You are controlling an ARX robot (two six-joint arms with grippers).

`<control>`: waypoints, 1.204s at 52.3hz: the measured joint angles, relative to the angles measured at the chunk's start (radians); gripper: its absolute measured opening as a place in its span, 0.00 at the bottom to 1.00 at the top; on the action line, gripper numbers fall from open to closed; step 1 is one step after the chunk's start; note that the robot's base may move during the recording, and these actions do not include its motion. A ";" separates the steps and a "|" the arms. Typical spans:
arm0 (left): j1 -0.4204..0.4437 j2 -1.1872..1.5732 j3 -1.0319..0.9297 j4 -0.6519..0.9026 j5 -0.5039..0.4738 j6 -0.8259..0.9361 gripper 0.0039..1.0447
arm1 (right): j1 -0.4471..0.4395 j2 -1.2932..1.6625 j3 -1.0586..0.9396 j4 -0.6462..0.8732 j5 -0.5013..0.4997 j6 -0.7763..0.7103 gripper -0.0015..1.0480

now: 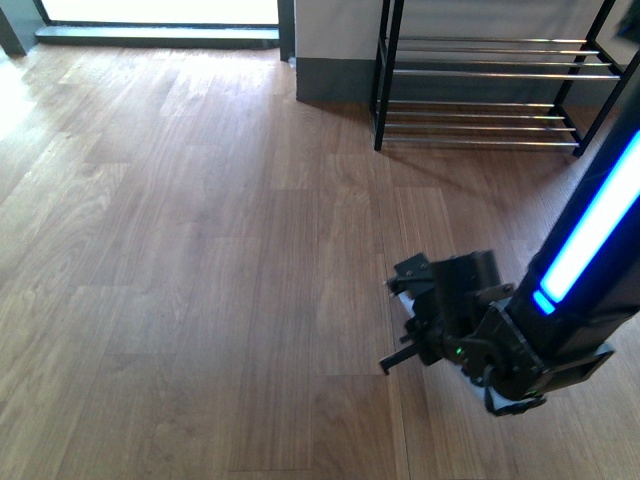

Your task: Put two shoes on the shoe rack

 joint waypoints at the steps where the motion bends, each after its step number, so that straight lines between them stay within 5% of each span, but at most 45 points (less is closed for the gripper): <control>1: 0.000 0.000 0.000 0.000 0.000 0.000 0.02 | -0.013 -0.026 -0.018 0.015 0.006 -0.021 0.02; 17: 0.000 0.000 0.000 0.000 0.000 0.000 0.02 | -0.148 -0.476 -0.312 0.203 -0.031 -0.312 0.02; 28: 0.000 0.000 0.000 0.000 0.000 0.000 0.02 | -0.186 -0.887 -0.561 0.245 -0.129 -0.377 0.02; 37: 0.000 0.000 0.000 0.000 0.000 0.000 0.02 | -0.187 -1.369 -0.767 0.042 -0.234 -0.301 0.02; 50: 0.000 0.000 0.000 0.000 0.000 0.000 0.02 | -0.127 -2.129 -1.001 -0.375 -0.232 -0.136 0.02; 63: 0.000 0.000 0.000 0.000 0.000 0.000 0.02 | -0.140 -2.474 -1.136 -0.588 -0.288 -0.031 0.02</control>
